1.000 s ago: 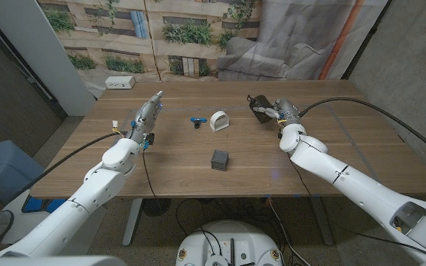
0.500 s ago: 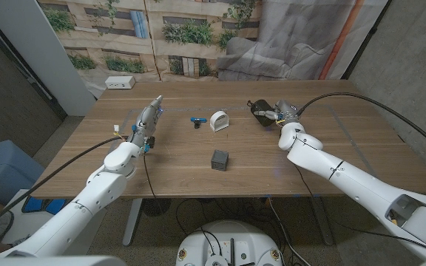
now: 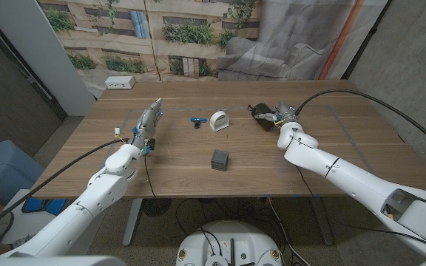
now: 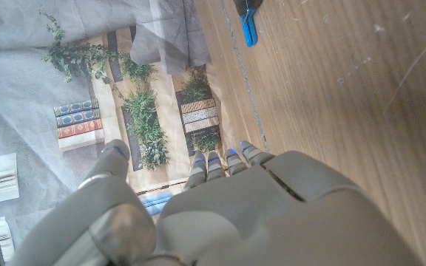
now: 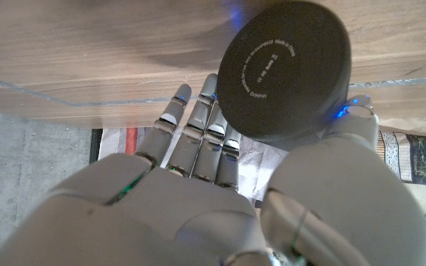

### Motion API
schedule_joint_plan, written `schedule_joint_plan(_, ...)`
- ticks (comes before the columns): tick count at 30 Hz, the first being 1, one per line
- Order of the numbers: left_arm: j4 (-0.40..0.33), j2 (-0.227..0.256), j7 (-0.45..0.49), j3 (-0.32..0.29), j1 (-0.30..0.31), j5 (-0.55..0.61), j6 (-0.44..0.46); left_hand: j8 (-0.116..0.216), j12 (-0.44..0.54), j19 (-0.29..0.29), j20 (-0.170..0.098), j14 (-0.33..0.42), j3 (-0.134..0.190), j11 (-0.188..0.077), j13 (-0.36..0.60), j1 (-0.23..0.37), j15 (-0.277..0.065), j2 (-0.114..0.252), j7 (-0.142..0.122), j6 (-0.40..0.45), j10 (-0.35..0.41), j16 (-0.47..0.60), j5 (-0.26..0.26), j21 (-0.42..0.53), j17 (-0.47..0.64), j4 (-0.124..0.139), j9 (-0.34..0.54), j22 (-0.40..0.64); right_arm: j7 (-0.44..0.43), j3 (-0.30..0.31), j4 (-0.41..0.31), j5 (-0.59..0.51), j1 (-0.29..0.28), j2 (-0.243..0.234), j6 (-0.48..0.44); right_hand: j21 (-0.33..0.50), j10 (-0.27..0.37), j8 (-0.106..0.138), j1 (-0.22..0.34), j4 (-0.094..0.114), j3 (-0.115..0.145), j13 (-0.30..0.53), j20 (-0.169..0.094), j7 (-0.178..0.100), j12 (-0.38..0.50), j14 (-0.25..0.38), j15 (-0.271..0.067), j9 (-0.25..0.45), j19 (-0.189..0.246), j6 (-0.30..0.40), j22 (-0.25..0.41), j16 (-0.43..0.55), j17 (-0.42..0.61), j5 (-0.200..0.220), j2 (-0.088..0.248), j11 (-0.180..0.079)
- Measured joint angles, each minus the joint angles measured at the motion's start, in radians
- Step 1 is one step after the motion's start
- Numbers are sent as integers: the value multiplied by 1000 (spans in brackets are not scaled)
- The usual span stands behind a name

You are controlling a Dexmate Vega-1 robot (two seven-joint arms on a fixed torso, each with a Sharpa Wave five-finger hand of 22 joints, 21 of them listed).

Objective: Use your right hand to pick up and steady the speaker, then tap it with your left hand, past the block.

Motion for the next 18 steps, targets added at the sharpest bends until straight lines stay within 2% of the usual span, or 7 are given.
schedule_joint_plan(14,10,1,-1,5,-11,0,8,0,0,2,-2,5,0,5,0,-9,5,1,0,0,5,0,4,-6,0,0,0,0,17,-31,20,-27,21,15,-37,0,-1,2,0,7,-7,2,7,-15,-15,-3,-2,0,7,-15,0,-7,5,-4,0,-1)
schedule_joint_plan(18,12,0,-2,5,-12,-2,8,0,0,2,-2,5,0,6,0,-13,5,5,0,0,5,0,4,-6,0,0,0,0,20,-37,22,-32,24,18,-45,0,-13,-6,0,12,-12,6,13,-24,-24,-19,0,0,1,-24,0,-12,8,-5,0,-13)
